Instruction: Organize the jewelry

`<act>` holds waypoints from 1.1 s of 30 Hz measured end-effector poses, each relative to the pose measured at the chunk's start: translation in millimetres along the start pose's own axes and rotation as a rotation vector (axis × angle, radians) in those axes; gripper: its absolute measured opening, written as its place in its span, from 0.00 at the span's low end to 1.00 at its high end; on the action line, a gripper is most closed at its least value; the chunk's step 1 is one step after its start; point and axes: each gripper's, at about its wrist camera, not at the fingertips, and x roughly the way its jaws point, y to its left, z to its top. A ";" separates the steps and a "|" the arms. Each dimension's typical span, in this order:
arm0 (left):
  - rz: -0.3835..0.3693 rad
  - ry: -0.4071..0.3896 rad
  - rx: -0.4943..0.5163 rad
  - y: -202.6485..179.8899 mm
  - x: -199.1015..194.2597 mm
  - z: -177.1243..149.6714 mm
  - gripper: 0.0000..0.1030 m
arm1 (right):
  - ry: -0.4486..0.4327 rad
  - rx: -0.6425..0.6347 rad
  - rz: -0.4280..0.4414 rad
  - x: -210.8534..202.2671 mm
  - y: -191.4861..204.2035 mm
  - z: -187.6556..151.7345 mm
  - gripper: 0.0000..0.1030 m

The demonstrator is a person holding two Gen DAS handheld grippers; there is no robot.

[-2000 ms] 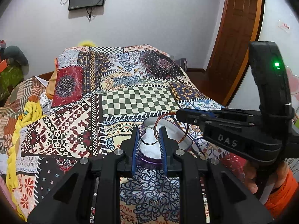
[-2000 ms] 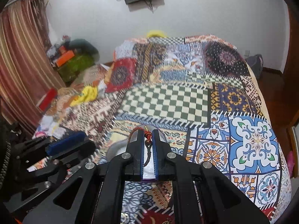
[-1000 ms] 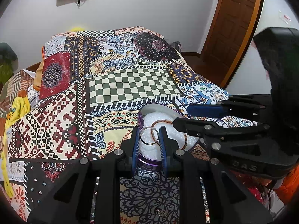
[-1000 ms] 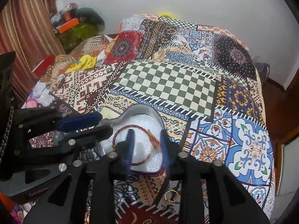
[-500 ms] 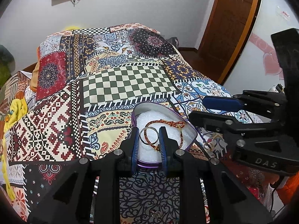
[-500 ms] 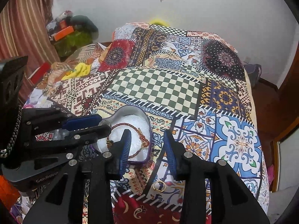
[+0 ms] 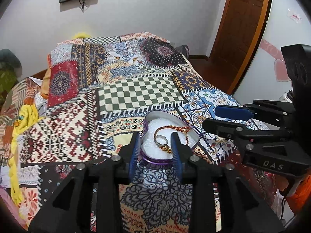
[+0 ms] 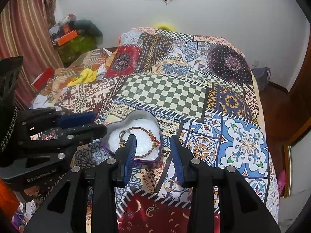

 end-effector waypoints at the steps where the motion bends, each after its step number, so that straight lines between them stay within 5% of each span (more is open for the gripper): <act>1: 0.009 -0.008 0.001 0.4 -5.4 -0.7 0.33 | -0.008 0.002 -0.002 -4.2 -0.1 0.2 0.32; 10: 0.064 -0.019 -0.015 10.7 -30.7 -7.1 0.34 | -0.047 0.043 -0.032 -26.0 -12.7 -1.2 0.32; 17: 0.078 0.033 -0.016 11.0 -28.6 -28.4 0.34 | 0.012 0.043 -0.042 -16.0 -14.7 -20.1 0.32; 33: 0.005 0.143 -0.037 -4.3 -5.3 -63.9 0.34 | 0.110 0.121 -0.008 10.6 -24.8 -63.6 0.32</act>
